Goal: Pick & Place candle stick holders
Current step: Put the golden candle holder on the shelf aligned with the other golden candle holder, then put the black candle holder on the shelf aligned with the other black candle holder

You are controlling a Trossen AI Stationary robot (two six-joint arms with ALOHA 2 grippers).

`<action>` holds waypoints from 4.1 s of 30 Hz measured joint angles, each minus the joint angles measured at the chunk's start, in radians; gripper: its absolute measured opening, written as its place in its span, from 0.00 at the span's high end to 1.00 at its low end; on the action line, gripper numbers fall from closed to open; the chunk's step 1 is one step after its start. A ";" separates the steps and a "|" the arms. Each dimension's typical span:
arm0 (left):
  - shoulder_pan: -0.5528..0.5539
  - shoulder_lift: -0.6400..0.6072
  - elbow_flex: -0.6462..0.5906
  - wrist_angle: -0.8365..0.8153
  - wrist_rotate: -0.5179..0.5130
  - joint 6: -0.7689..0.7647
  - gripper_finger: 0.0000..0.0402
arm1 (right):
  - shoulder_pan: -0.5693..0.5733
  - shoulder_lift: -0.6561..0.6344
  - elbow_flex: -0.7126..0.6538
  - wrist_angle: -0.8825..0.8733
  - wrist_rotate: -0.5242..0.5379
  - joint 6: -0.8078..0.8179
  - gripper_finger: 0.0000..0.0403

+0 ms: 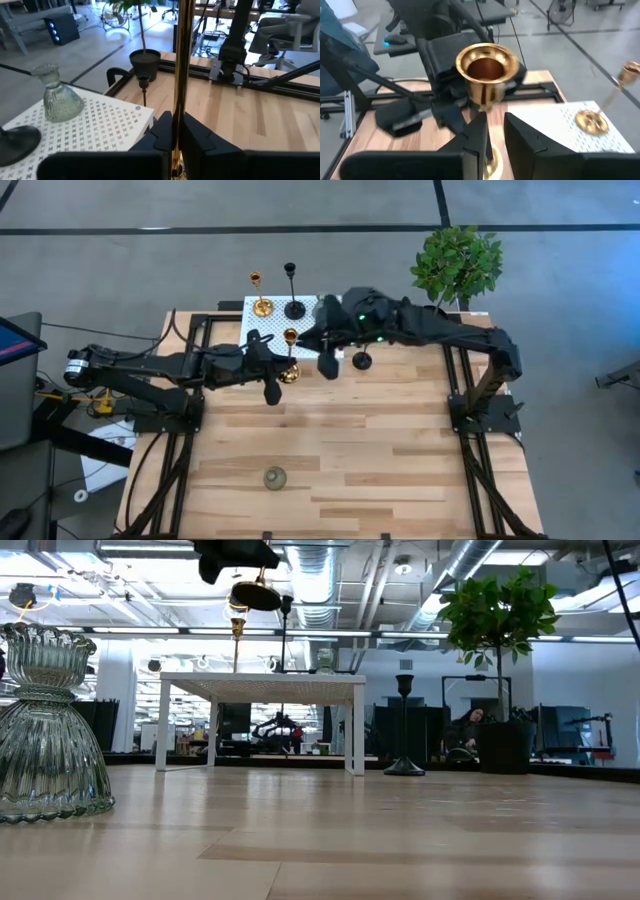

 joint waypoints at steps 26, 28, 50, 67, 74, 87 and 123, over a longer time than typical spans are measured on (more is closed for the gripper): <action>0.126 -0.344 -0.345 0.130 -0.302 0.085 0.96 | -0.008 -0.162 -0.031 -0.274 0.218 -0.024 1.00; 0.153 -0.378 -0.384 0.149 -0.296 0.086 0.96 | -0.012 -0.162 -0.032 -0.275 0.218 -0.023 1.00; 0.483 -0.223 -0.562 0.567 0.012 0.086 0.96 | -0.021 -0.162 -0.032 -0.271 0.240 -0.025 1.00; 0.516 -0.071 -0.559 0.688 0.012 0.092 0.96 | -0.034 -0.161 -0.032 -0.270 0.240 -0.030 1.00; 0.517 -0.066 -0.560 0.672 -0.024 0.094 0.89 | -0.036 -0.161 -0.032 -0.271 0.241 -0.030 1.00; 0.513 -0.079 -0.562 0.682 -0.066 0.088 0.59 | -0.048 -0.161 -0.032 -0.272 0.237 -0.033 1.00; -0.067 -0.446 -0.562 0.400 -0.465 0.187 0.52 | -0.051 -0.161 -0.032 -0.279 0.236 -0.032 1.00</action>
